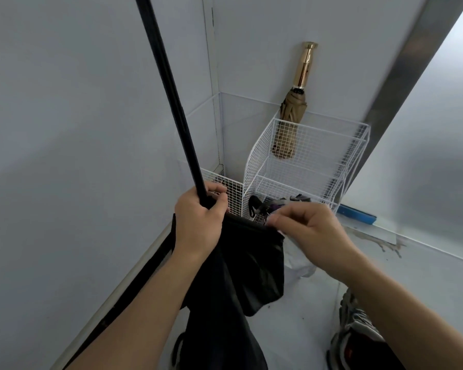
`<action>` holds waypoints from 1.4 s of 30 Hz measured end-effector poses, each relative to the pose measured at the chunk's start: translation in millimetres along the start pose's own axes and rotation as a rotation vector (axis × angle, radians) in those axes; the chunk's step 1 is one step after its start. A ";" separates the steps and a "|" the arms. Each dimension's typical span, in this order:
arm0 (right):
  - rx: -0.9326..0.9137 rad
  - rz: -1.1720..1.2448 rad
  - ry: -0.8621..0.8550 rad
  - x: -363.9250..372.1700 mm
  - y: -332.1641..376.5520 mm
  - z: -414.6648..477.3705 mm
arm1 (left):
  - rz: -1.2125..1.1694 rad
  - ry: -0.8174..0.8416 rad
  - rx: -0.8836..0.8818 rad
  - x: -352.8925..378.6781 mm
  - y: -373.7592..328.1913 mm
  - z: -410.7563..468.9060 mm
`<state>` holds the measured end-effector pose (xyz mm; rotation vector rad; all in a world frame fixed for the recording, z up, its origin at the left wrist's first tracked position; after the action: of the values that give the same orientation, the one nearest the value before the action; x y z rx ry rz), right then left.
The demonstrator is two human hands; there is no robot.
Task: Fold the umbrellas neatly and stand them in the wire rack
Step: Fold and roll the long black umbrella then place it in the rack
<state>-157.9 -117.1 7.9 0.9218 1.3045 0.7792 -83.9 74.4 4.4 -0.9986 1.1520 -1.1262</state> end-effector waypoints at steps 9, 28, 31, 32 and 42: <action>-0.030 -0.314 0.097 20.5 -15.0 3.4 | -0.052 -0.037 -0.026 -3.9 0.3 2.4; 0.038 -0.755 0.250 62.2 -49.9 0.8 | -0.190 -0.158 -0.187 -9.3 14.1 0.9; 0.131 -0.598 0.388 79.0 -71.1 3.4 | -0.293 -0.110 -0.213 -3.4 5.3 -6.0; 0.140 -0.478 0.405 82.2 -72.0 3.4 | -0.309 -0.068 -0.221 -1.7 1.1 -7.4; 0.269 0.032 0.595 72.9 -47.0 -2.4 | -0.471 0.291 -0.209 13.1 -21.9 -14.7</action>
<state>-153.0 -73.0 -66.6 0.9588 1.9548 0.9603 -100.9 57.5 21.5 -1.3449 1.3228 -1.5876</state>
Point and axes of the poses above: each hand's wrist, its own z-axis towards the middle knuckle, its own x-axis out of the palm, y = z × x, the point moved 9 cm from there along z, towards the middle knuckle, and after that the axes turned 7 degrees about -z, right-handed, at the moved point
